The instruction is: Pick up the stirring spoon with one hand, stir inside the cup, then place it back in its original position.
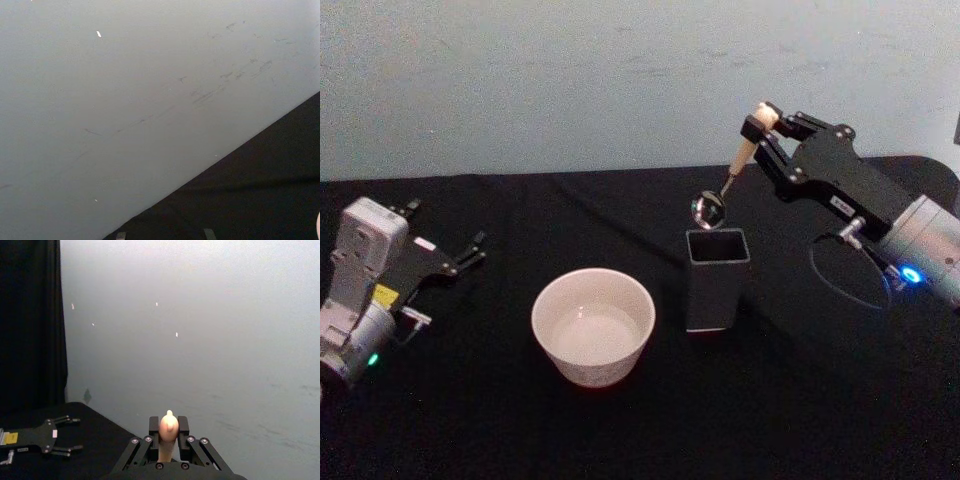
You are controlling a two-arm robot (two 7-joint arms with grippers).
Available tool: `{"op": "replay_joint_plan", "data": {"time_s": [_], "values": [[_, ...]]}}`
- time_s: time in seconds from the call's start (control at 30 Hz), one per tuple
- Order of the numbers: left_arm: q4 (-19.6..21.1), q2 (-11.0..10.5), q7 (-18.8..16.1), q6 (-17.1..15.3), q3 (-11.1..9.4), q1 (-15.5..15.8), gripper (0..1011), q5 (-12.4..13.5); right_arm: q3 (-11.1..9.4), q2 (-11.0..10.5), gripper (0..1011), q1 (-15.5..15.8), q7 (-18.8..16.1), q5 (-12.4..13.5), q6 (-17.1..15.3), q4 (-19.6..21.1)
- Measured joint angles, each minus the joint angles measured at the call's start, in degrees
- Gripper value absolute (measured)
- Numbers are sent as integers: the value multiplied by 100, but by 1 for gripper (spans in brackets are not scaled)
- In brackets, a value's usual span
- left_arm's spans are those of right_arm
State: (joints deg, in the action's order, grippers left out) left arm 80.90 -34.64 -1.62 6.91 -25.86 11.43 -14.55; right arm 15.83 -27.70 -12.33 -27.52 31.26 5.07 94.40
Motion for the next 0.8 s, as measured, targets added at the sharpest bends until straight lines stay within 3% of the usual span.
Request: {"op": "replay_joint_plan", "data": {"time_s": [0.3, 0.8], "values": [[0, 0, 0, 0, 0, 0, 1001, 0, 217, 103, 213, -180, -122, -78, 42, -123], [0, 0, 0, 0, 0, 0, 1001, 0, 863, 240, 213, -424, -544, -238, 79, -326]]}}
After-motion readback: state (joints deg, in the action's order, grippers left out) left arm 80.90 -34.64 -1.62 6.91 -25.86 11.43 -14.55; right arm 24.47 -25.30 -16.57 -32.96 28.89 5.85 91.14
